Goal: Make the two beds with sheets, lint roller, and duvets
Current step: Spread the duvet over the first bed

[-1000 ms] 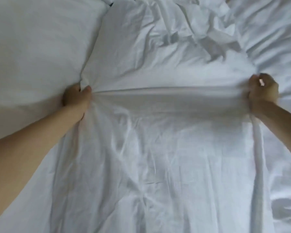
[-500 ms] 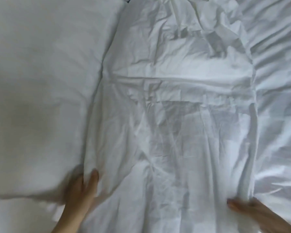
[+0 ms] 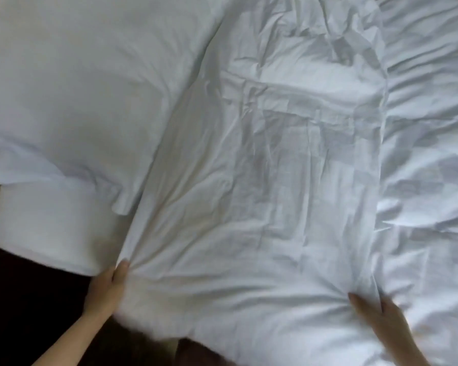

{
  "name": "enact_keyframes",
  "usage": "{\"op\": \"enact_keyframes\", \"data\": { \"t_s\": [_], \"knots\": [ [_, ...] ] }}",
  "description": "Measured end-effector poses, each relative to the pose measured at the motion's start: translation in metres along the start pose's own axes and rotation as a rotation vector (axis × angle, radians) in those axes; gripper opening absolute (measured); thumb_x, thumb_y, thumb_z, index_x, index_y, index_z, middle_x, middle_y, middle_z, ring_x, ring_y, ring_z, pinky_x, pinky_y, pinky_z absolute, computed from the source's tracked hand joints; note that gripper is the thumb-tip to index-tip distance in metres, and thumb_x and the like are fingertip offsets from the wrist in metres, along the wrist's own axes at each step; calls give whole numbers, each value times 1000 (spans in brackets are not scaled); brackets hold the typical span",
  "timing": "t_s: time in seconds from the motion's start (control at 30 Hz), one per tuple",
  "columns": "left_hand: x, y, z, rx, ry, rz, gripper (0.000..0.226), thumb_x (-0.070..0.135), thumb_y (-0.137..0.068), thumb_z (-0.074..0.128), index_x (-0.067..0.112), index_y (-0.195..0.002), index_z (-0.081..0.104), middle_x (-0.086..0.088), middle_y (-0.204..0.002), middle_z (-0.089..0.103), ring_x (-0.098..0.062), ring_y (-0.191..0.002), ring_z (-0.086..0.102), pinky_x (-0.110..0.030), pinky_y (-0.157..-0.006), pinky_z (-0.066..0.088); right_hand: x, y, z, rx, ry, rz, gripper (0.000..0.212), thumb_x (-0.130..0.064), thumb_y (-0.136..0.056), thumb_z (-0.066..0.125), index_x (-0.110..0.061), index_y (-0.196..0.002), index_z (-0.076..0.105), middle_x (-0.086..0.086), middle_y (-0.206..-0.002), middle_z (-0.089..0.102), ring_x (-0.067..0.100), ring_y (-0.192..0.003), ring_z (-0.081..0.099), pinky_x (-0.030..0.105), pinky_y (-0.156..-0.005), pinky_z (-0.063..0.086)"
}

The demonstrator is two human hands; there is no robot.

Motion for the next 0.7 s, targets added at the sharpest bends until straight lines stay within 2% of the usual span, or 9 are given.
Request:
{"op": "enact_keyframes", "data": {
  "t_s": [0.07, 0.13, 0.23, 0.3, 0.4, 0.5, 0.57, 0.63, 0.7],
  "knots": [
    [6, 13, 0, 93, -99, 4, 40, 28, -100, 43, -6, -106, 62, -34, -106, 60, -47, -101, 56, -45, -82, 44, -1, 19, 0, 76, 94, -21, 84, -59, -60, 54, -6, -124, 57, 21, -106, 65, 36, -102, 59, 38, -82, 42],
    [9, 32, 2, 232, -140, 66, 28, 18, -94, 51, 1, -114, 57, -33, -112, 56, -49, -102, 53, -50, -80, 46, -2, 31, 4, 308, 199, -15, 85, -59, -62, 43, 2, -119, 54, 26, -107, 61, 41, -102, 54, 43, -86, 41],
    [16, 67, 12, 309, -182, 354, 47, 16, -91, 56, 16, -137, 46, -30, -138, 36, -50, -124, 37, -57, -93, 39, -46, 58, 41, 538, 382, -428, 56, -38, -85, 43, 3, -121, 52, 27, -116, 54, 43, -108, 49, 47, -93, 37],
    [32, 95, 35, 168, -228, 553, 52, 27, -97, 45, 32, -147, 30, -18, -156, 14, -41, -142, 14, -62, -101, 29, -89, 81, 87, 369, 405, -757, 50, -38, -93, 40, -7, -131, 47, 19, -136, 47, 38, -128, 41, 48, -104, 34],
    [51, 102, 71, 15, -242, 593, 52, 51, -96, 15, 52, -145, 1, 9, -158, -18, -19, -145, -18, -65, -108, 9, -130, 96, 158, -6, 586, -1113, 50, -44, -98, 31, -25, -144, 34, 5, -156, 24, 25, -146, 14, 55, -113, 12],
    [47, 81, 84, -13, -224, 557, 55, 49, -94, 13, 60, -137, -18, 21, -150, -31, -13, -142, -26, -64, -110, -2, -112, 47, 149, -38, 738, -1384, 45, -42, -99, 35, -32, -143, 38, -3, -154, 29, 15, -144, 21, 56, -115, 12],
    [40, 72, 82, -51, -223, 550, 55, 47, -96, 14, 61, -136, -21, 24, -147, -31, -13, -142, -24, -61, -111, -3, -55, -14, 83, 161, 859, -1194, 43, -42, -102, 30, -32, -143, 40, -4, -153, 31, 13, -142, 27, 51, -112, 23],
    [36, 72, 78, -42, -262, 548, 55, 44, -98, 16, 55, -140, -18, 20, -150, -29, -18, -144, -20, -64, -110, 2, 27, -62, -22, 350, 852, -569, 58, -50, -98, 11, -28, -146, 35, -3, -156, 19, 14, -144, 20, 51, -112, 21],
    [43, 81, 83, -4, -307, 500, 57, 40, -100, 20, 47, -145, -13, 7, -157, -23, -28, -145, -15, -68, -107, 7, 105, -70, -119, 368, 664, 98, 82, -67, -81, 4, -27, -150, 22, -4, -159, 4, 16, -147, 4, 58, -114, 5]
  ]
}}
Point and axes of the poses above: each hand's wrist, its own y-axis away from the middle knuckle, its own z-axis out of the palm, x = y × z, the point moved 2 cm from there along -y, towards the middle knuckle
